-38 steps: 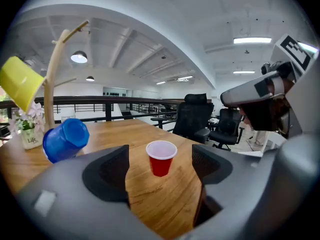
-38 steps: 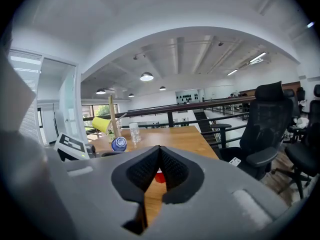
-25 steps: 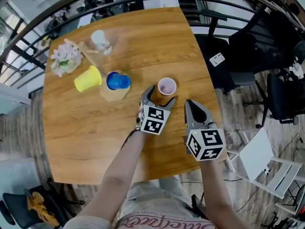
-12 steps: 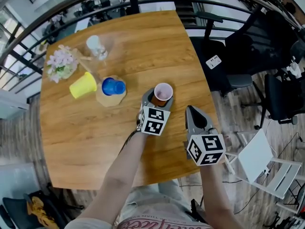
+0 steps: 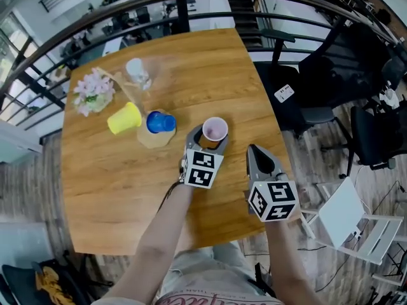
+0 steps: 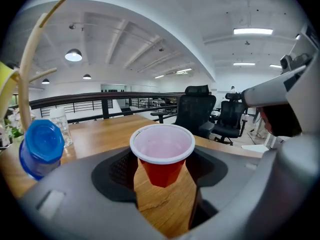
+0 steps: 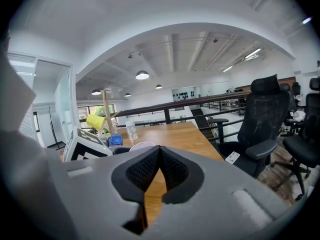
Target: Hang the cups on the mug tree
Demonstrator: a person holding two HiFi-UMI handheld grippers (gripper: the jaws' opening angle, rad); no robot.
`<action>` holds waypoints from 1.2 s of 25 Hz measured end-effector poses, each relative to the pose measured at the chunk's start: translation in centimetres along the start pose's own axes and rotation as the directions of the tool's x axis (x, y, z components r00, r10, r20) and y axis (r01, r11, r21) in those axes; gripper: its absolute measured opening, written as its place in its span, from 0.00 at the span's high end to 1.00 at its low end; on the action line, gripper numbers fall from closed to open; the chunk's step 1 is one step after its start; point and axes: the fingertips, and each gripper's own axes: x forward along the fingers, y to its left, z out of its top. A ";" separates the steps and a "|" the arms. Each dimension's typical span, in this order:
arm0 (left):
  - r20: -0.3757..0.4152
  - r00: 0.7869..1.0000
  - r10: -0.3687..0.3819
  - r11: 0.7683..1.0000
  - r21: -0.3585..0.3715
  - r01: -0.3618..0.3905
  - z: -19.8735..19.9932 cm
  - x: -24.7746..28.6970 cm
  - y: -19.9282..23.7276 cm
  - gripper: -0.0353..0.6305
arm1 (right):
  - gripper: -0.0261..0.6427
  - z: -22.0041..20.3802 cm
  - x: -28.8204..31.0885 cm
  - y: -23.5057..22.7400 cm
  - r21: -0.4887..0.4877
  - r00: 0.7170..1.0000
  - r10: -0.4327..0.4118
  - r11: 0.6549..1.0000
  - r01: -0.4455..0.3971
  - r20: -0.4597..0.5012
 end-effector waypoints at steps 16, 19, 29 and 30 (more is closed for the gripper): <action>0.071 0.995 -0.068 0.996 0.063 0.064 4.4 -7.5 0.5 0.48 | 0.96 3.7 -1.5 5.4 -0.029 0.996 -0.010 1.000 0.013 0.086; 0.079 0.994 -0.075 0.995 0.072 0.069 4.9 -9.0 0.9 0.48 | 0.96 4.3 -1.8 6.4 -0.040 0.995 -0.009 0.999 0.013 0.099; 0.133 0.985 -0.110 0.994 -0.014 0.113 7.4 -14.1 3.6 0.48 | 0.96 5.9 -2.0 10.6 -0.079 0.992 0.006 0.997 0.004 0.129; 0.139 0.984 -0.112 0.993 -0.026 0.117 7.7 -14.5 3.9 0.48 | 0.96 6.1 -2.0 11.0 -0.083 0.991 0.007 0.997 0.004 0.134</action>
